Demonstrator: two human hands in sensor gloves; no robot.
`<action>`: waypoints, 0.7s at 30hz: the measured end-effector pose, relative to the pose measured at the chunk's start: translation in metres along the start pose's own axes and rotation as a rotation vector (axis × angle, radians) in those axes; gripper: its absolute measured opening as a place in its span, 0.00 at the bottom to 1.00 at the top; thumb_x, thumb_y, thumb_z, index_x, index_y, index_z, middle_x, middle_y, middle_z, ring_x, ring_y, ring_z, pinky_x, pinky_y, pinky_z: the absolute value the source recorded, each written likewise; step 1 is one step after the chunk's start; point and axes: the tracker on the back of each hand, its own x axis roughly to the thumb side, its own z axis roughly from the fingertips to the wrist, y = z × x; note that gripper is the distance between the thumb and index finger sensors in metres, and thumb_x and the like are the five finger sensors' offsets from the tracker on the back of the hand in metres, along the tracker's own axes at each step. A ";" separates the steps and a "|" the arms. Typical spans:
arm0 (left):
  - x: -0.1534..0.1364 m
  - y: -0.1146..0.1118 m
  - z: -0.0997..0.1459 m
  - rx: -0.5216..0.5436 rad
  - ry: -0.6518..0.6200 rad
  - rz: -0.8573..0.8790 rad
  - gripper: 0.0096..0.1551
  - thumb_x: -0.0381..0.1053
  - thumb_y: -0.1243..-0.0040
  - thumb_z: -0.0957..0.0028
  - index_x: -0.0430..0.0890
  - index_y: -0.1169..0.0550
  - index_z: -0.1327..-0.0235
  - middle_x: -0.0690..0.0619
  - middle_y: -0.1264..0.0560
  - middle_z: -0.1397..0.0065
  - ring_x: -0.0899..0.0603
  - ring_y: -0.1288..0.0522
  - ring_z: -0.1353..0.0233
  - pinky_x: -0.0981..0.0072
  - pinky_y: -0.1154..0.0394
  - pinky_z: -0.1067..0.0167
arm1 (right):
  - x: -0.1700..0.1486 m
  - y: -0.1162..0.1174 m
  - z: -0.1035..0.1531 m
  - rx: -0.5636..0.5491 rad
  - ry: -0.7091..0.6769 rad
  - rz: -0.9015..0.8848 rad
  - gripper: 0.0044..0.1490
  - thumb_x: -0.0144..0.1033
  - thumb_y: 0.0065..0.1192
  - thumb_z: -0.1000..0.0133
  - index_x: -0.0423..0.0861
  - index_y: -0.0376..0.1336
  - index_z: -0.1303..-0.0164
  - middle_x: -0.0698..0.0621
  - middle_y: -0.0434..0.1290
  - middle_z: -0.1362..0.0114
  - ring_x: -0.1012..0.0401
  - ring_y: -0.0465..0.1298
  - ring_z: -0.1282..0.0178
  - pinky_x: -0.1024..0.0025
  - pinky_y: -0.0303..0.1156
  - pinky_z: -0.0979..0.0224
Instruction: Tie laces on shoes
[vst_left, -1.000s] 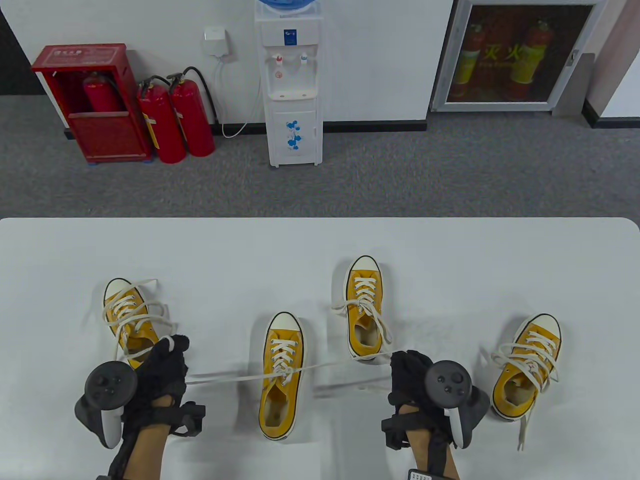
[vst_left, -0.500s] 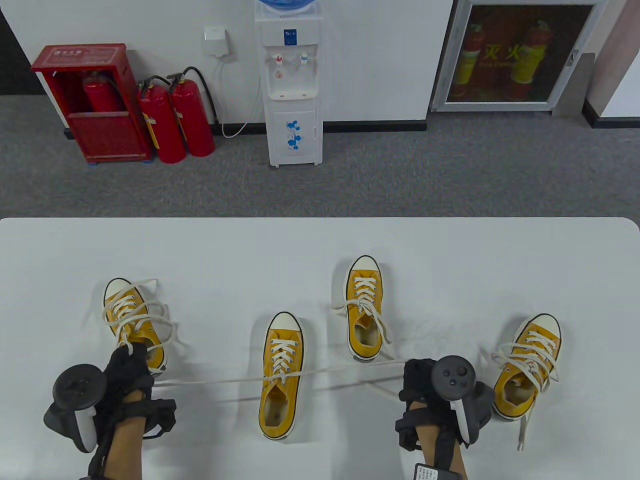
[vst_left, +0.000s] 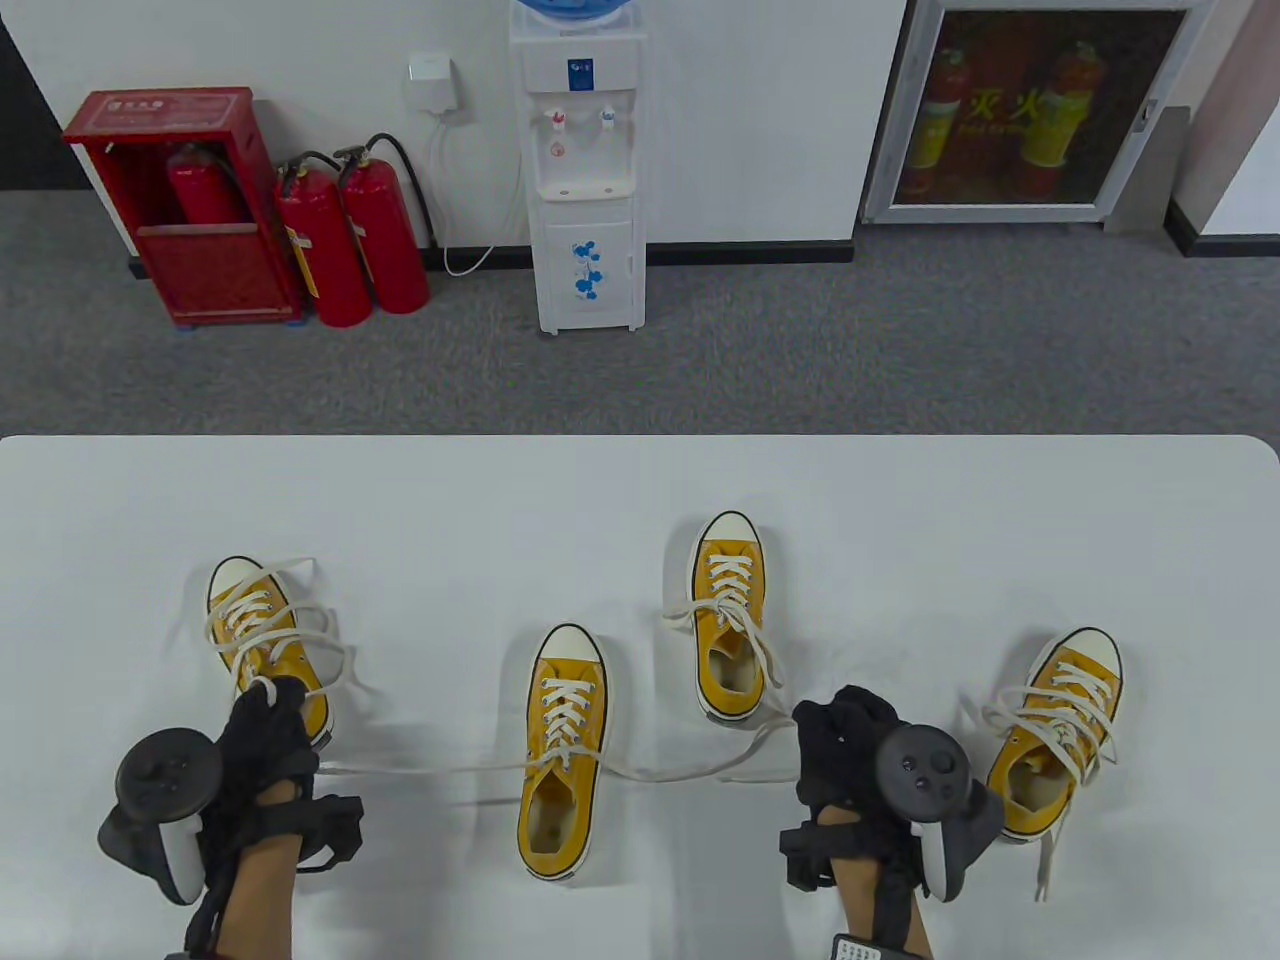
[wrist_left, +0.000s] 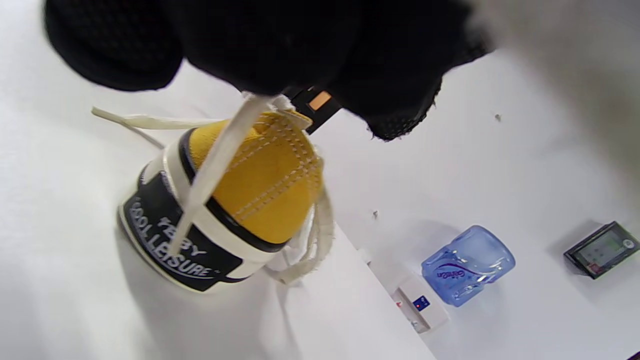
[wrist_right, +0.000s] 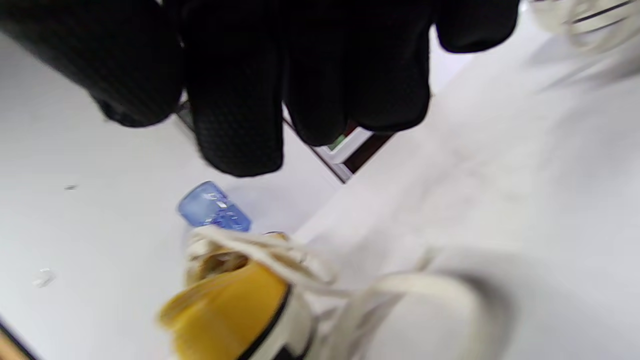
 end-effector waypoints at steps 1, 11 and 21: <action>0.002 0.000 0.001 0.003 -0.011 0.004 0.20 0.55 0.40 0.48 0.56 0.16 0.45 0.61 0.13 0.74 0.48 0.17 0.75 0.43 0.19 0.54 | 0.009 0.005 0.004 0.017 -0.066 0.006 0.29 0.56 0.68 0.50 0.49 0.78 0.49 0.48 0.73 0.28 0.46 0.75 0.31 0.37 0.60 0.26; 0.016 0.000 0.008 -0.019 -0.090 0.042 0.20 0.56 0.40 0.47 0.57 0.16 0.45 0.64 0.12 0.75 0.54 0.16 0.83 0.52 0.14 0.63 | 0.088 0.067 0.038 0.293 -0.359 0.242 0.34 0.46 0.71 0.51 0.49 0.70 0.33 0.46 0.70 0.25 0.54 0.83 0.46 0.47 0.72 0.37; 0.025 -0.005 0.015 -0.047 -0.174 0.107 0.21 0.58 0.43 0.46 0.58 0.19 0.41 0.66 0.12 0.70 0.59 0.14 0.86 0.59 0.12 0.67 | 0.095 0.130 0.030 0.570 -0.263 0.437 0.44 0.49 0.74 0.52 0.47 0.63 0.26 0.44 0.56 0.18 0.60 0.80 0.53 0.53 0.74 0.41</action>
